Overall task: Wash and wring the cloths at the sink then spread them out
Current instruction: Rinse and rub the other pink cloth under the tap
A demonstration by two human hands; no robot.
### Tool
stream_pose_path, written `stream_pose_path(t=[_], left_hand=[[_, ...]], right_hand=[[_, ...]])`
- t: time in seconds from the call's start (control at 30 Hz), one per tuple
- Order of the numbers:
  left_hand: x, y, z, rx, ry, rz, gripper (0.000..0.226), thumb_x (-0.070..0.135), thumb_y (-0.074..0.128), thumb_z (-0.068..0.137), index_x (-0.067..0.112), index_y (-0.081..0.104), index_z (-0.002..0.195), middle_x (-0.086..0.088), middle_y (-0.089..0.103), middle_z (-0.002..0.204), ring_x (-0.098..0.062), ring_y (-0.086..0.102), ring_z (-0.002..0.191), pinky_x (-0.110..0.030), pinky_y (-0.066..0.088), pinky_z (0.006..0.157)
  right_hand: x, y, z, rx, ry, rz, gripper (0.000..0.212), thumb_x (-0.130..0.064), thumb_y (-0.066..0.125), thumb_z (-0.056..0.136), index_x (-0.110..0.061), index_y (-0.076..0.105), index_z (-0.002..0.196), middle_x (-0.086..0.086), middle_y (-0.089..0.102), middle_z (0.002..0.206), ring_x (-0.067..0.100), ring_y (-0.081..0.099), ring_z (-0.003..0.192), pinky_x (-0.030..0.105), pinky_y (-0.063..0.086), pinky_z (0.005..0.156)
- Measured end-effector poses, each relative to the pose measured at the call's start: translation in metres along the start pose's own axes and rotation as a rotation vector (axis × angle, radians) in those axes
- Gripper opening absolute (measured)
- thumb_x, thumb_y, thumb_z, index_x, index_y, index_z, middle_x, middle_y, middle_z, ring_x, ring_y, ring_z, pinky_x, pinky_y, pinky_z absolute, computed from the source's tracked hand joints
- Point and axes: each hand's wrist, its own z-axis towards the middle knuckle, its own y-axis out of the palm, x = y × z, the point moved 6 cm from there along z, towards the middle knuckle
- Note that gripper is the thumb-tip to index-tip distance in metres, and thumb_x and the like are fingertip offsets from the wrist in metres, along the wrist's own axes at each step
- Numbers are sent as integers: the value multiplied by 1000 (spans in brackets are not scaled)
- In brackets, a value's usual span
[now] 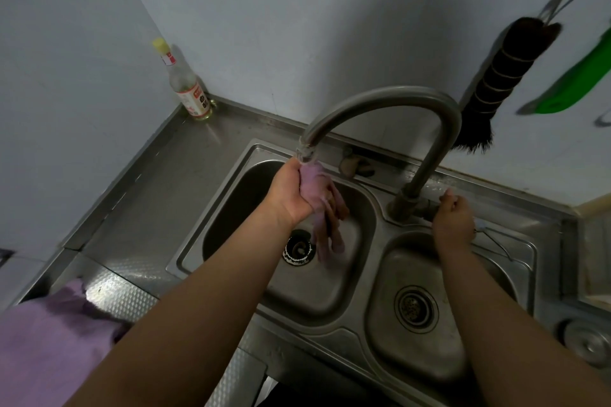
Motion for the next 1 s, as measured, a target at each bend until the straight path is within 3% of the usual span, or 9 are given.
stream_pose_path(t=[0.17,0.3,0.37,0.47,0.6,0.7,0.8,0.9,1.0], left_hand=[[8,-5,-3,12,19,65,50,43,43,98,0,69,96,-22,61,109,-33,56,109,-47,33,111],[18,-3,-10,-24,-20,204,34,39,49,94,8,60,87,-12,54,95,-24,53,87,-36,40,97],[21,0,-12,-68,-43,286,39,38,47,94,3,63,94,-15,61,99,-26,59,94,-39,43,98],[33,4,-25,-140,-74,435,42,38,53,89,3,75,84,-14,72,90,-24,69,86,-37,54,88],[59,-8,-40,-231,-78,718,18,22,73,77,10,76,91,-11,73,96,-21,70,88,-32,58,80],[58,-21,-37,-198,-216,1101,27,12,71,81,11,67,107,-11,72,104,-25,69,98,-36,57,87],[66,-25,-36,-136,-127,1313,34,26,71,78,7,68,107,-8,74,97,-22,69,93,-31,55,86],[71,-32,-31,-29,138,901,29,24,52,97,3,71,97,-10,74,85,-16,70,75,-23,56,67],[70,-43,-20,191,291,578,47,49,54,93,5,68,87,-20,67,85,-28,64,74,-33,55,68]], right_hand=[[-3,14,-25,196,-12,208,19,-30,42,98,-12,47,99,19,51,105,33,53,95,52,46,87],[-85,77,-99,-454,-353,300,21,-32,35,102,-27,55,103,0,58,105,13,56,95,25,47,83],[-120,104,-112,-788,-258,273,33,-35,32,103,-20,57,117,-7,59,105,5,56,96,10,44,78],[-132,123,-103,-1079,-205,183,35,-45,48,95,-18,68,105,7,69,104,18,62,101,37,51,92],[-135,117,-84,-1075,-402,-64,34,-37,53,95,-6,67,92,8,62,81,18,54,75,39,45,76],[-149,114,-76,-980,-398,25,38,-39,47,97,-7,67,91,6,62,82,17,55,76,34,45,74],[-153,115,-72,-883,-242,220,43,-39,48,97,-1,69,92,12,69,86,20,62,78,34,49,77],[-141,116,-73,-986,91,395,45,-36,49,97,-9,75,75,6,72,74,14,67,65,22,54,62],[-136,117,-93,-1208,99,275,29,-27,57,93,-3,72,97,9,71,84,15,66,73,25,55,69]])
